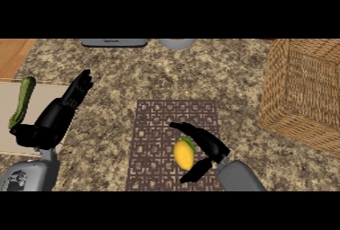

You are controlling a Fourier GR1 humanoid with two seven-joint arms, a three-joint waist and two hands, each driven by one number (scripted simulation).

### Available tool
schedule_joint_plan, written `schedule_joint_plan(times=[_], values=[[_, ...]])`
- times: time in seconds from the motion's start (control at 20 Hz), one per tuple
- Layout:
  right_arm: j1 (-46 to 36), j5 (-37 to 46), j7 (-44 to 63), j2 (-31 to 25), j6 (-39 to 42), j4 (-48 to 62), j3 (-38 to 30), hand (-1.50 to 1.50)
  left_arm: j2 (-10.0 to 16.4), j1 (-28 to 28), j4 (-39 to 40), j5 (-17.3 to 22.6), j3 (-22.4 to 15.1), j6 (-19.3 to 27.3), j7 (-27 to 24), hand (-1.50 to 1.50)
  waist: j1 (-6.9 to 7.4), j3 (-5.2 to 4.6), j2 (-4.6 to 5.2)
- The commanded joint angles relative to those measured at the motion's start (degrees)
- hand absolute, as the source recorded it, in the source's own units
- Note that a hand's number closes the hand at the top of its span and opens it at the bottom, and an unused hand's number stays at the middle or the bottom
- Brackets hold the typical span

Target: Pick the lemon from the placemat and place it in the basket

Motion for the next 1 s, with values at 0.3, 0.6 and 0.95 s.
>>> schedule_joint_plan(times=[0.3,0.6,0.95], values=[[0.5,3.5,-0.3,0.1,-0.3,-1.1,3.6,1.5,0.7,-1.7,4.4,0.2,2.2,-1.4,-2.0,0.0,-0.2,0.02,0.09],[-1.7,8.6,-7.2,-0.7,-6.7,2.8,4.7,1.5,-1.6,-0.6,3.3,-2.5,-0.1,1.0,-2.1,0.0,-0.11,0.03,0.13],[0.0,23.8,21.0,-13.2,-18.4,-0.7,2.5,1.5,-0.4,1.6,-0.2,-1.5,1.0,0.8,0.3,0.0,-2.11,-0.31,-0.94]])
